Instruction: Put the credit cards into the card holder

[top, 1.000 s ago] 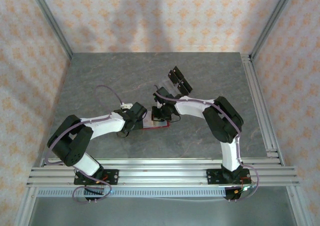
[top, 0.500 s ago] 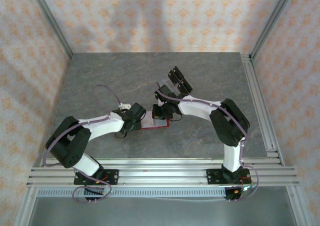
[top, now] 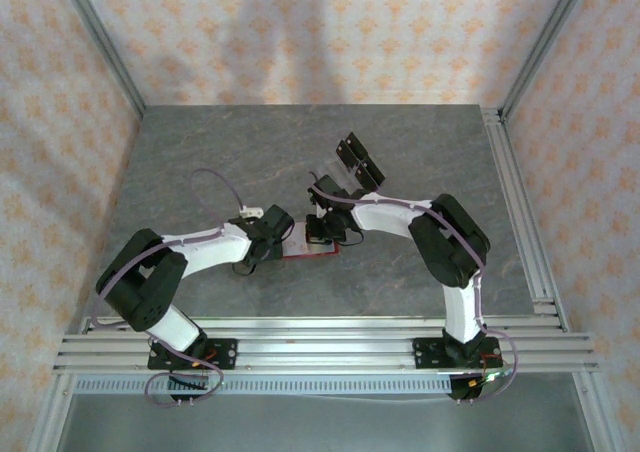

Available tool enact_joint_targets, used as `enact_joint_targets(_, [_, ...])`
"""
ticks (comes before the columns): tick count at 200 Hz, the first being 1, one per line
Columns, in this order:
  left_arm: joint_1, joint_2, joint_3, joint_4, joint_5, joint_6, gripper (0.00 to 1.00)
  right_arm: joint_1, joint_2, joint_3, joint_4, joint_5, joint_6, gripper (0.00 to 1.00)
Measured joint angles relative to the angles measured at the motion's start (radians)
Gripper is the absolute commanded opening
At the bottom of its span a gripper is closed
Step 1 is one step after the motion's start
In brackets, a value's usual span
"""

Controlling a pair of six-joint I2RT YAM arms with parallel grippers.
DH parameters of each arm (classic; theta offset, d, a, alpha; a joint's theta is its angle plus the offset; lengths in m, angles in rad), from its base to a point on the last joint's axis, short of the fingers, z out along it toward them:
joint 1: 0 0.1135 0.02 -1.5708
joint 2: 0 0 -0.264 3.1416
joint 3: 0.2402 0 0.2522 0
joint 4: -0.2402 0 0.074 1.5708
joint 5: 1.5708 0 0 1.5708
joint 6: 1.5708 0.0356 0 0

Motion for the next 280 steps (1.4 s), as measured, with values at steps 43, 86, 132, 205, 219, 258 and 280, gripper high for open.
enact_joint_targets(43, [0.0, 0.006, 0.004, 0.001, 0.0, 0.0, 1.0, 0.0, 0.004, 0.002, 0.0, 0.0, -0.003, 0.0])
enact_joint_targets(86, [0.0, 0.006, 0.004, 0.003, 0.0, 0.003, 1.0, 0.005, 0.02, 0.035, -0.021, -0.005, -0.007, 0.0])
enact_joint_targets(132, [0.0, 0.006, 0.003, 0.004, 0.001, 0.004, 1.0, 0.013, 0.032, 0.055, -0.027, -0.018, -0.007, 0.0])
enact_joint_targets(205, [0.0, 0.006, 0.002, 0.006, 0.0, 0.007, 1.0, 0.014, 0.06, 0.085, -0.034, -0.034, -0.006, 0.0])
enact_joint_targets(219, [0.0, 0.002, 0.002, 0.004, 0.0, 0.007, 1.0, 0.014, 0.059, 0.085, -0.037, -0.032, -0.007, 0.04])
enact_joint_targets(258, [0.0, -0.033, 0.002, -0.032, 0.0, 0.002, 1.0, 0.014, -0.024, 0.071, -0.071, 0.019, -0.027, 0.36])
enact_joint_targets(280, [0.004, -0.081, 0.002, -0.055, 0.0, -0.003, 1.0, 0.008, -0.116, 0.065, -0.118, 0.095, -0.052, 0.48])
